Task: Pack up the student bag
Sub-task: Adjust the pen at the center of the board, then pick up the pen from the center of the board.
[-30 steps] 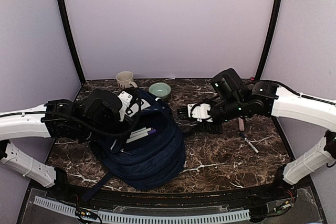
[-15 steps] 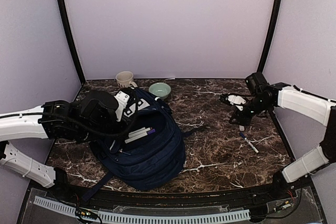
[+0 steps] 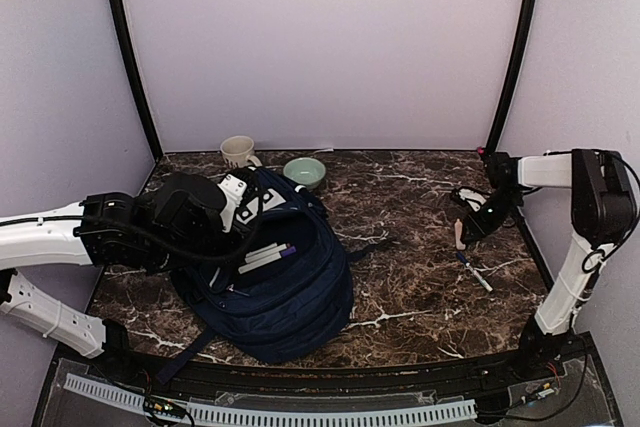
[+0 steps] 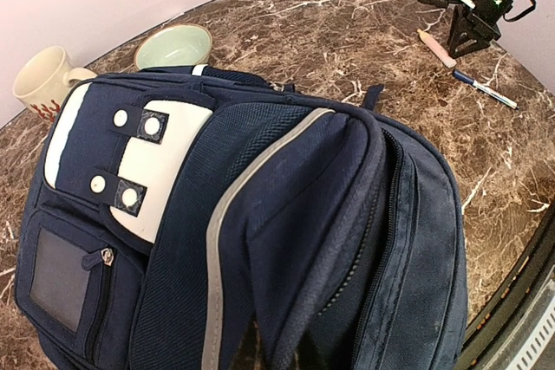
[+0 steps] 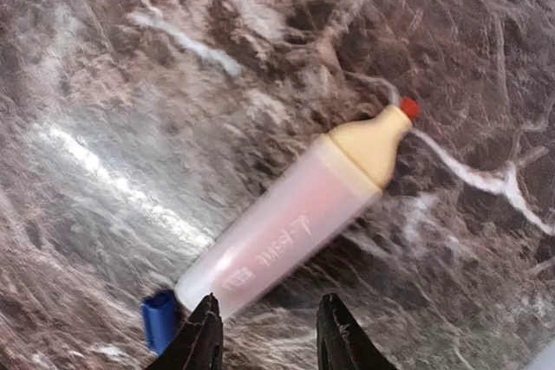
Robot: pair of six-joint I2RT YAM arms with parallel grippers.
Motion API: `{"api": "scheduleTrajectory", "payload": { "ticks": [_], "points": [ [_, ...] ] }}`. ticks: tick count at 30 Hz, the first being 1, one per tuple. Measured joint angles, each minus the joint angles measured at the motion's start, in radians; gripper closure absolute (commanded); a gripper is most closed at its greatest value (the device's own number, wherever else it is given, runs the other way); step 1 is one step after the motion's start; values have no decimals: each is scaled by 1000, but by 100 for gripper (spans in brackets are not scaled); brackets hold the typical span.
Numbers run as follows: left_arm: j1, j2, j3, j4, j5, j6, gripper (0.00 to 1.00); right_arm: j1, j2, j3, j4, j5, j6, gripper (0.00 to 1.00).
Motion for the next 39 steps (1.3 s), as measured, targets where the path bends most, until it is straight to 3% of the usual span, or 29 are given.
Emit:
{"api": "scheduleTrajectory", "payload": {
  "ticks": [17,26,39],
  "points": [
    [0,7,0,2,-1,1,100,23,143,138,-5,-51,16,60],
    [1,37,0,14,1,5,100,159,85,56,34,26,-58,60],
    [1,53,0,19,8,5,100,175,17,-29,58,147,-144,60]
  ]
}}
